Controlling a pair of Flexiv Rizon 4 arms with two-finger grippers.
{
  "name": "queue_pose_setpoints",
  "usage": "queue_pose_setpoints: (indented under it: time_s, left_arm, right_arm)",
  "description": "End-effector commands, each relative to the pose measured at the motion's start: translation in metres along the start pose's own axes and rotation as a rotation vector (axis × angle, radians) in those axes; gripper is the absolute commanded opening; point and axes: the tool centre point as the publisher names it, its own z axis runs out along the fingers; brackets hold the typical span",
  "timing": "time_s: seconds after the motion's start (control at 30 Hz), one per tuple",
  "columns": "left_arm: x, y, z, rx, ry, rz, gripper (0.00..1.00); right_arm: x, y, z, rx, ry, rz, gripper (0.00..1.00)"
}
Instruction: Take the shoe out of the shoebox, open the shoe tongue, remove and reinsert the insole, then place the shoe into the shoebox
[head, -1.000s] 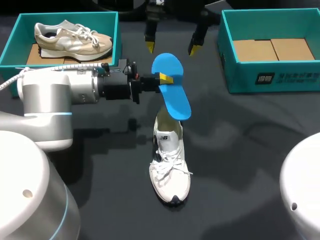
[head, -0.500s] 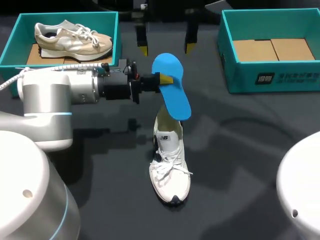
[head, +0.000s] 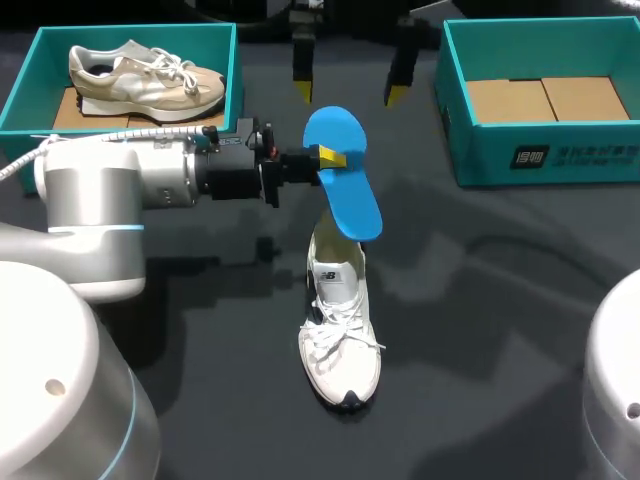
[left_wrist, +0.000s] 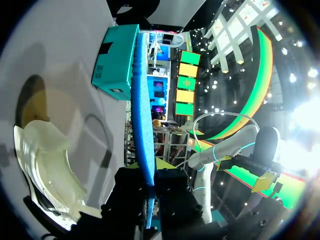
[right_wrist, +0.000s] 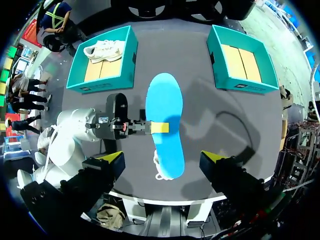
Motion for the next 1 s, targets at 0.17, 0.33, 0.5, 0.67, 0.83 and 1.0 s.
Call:
queue_pose_setpoints:
  time_s: [0.17, 0.33, 0.5, 0.67, 0.83, 1.0]
  left_arm:
    - [-0.001, 0.0, 0.001, 0.001, 0.001, 0.001, 0.0]
    - [-0.001, 0.0, 0.001, 0.001, 0.001, 0.001, 0.0]
    - [-0.001, 0.0, 0.001, 0.001, 0.001, 0.001, 0.0]
    - [-0.001, 0.0, 0.001, 0.001, 0.001, 0.001, 0.0]
    - [-0.001, 0.0, 0.001, 0.001, 0.001, 0.001, 0.0]
    - [-0.001, 0.0, 0.001, 0.001, 0.001, 0.001, 0.0]
  right_arm:
    - [-0.035, 0.001, -0.012, 0.023, 0.404, 0.05, 1.0]
    - [-0.045, 0.003, -0.016, 0.023, 0.537, 0.058, 1.0]
    - [-0.055, 0.005, -0.013, 0.02, 0.667, 0.056, 1.0]
    - [-0.064, 0.008, -0.003, 0.014, 0.812, 0.04, 1.0]
    - [-0.074, 0.008, 0.008, -0.006, 0.902, 0.049, 1.0]
    - [-0.083, 0.004, 0.012, -0.022, 0.984, 0.057, 1.0]
